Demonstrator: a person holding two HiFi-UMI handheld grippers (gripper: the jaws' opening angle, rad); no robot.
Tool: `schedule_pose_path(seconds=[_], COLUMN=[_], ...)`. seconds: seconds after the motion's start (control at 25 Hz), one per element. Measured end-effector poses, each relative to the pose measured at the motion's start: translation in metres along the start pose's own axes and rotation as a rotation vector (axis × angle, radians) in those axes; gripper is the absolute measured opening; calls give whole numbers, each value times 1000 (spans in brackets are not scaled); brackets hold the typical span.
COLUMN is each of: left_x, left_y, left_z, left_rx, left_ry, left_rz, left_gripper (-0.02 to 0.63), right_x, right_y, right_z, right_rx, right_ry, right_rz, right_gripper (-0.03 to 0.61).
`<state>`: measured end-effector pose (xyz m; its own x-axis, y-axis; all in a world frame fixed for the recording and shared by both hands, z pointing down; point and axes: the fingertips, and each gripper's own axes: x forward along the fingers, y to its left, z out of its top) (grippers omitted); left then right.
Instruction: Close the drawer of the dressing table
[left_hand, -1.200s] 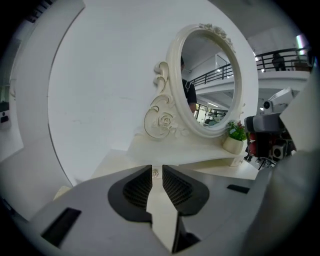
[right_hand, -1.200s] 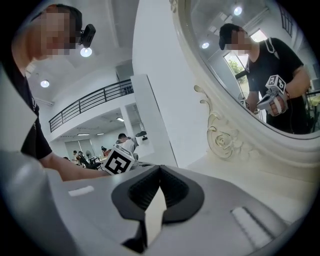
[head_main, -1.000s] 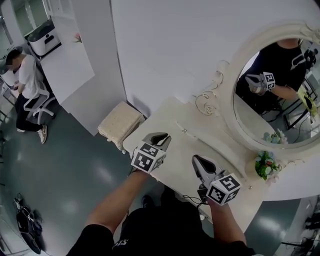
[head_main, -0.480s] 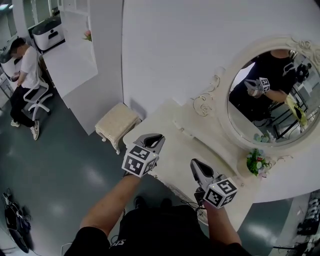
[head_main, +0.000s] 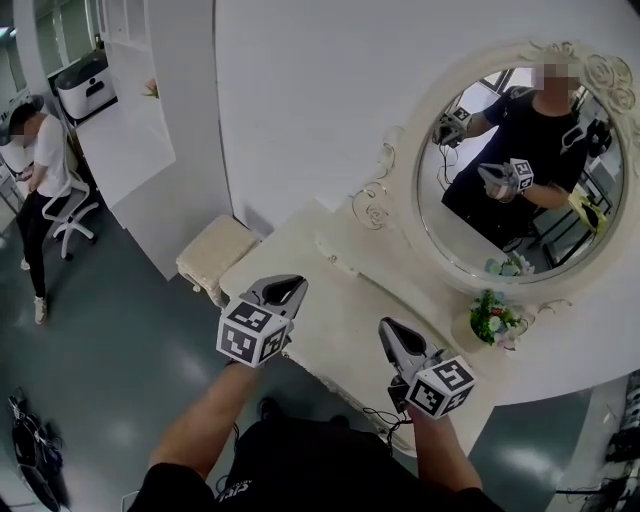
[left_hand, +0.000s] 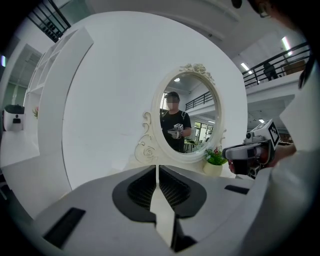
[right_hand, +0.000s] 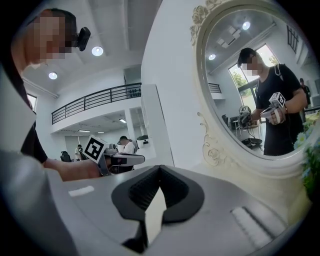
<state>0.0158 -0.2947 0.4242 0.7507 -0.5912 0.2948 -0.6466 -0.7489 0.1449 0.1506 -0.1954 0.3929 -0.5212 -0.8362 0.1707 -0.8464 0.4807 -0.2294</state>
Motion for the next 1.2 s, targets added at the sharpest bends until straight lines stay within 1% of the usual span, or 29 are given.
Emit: schedule_pose_path(seconds=[0.2,0.36,0.44,0.56,0.72,0.92,1.04,1.2], left_x=[12,17,18,20,18,12,6,2], left_y=[-37,-62,-71,-80,-79,-66,-59,-52], left_z=[14,22,28,36,42,52,50,46], left_rx=[35,33,29,37,67,86,93,84], left_ry=[-3,-28,-45,-66,-74,-84,-84,-93], left_rz=[24,37,40,33,37,35,47,65], left_gripper=[23,23,23,23,23,21,21,20], right_x=[-42,-67,-73,-78,-84,-79,-72,-63], right_y=[-38,-62,-66,-71,-73,-70,-58,-43], right_z=[2,5,13,34,56,56,47,47], right_rx=[-5,20,6,-41,-69,-77,-84,-144], right_ry=[-24,-61,-82,-121,-188,-198,-185,-175], right_rz=[-17,-21,-13,-24,-47,-87,-75,-44], right_gripper=[9,9,9,9,8,8,8,8])
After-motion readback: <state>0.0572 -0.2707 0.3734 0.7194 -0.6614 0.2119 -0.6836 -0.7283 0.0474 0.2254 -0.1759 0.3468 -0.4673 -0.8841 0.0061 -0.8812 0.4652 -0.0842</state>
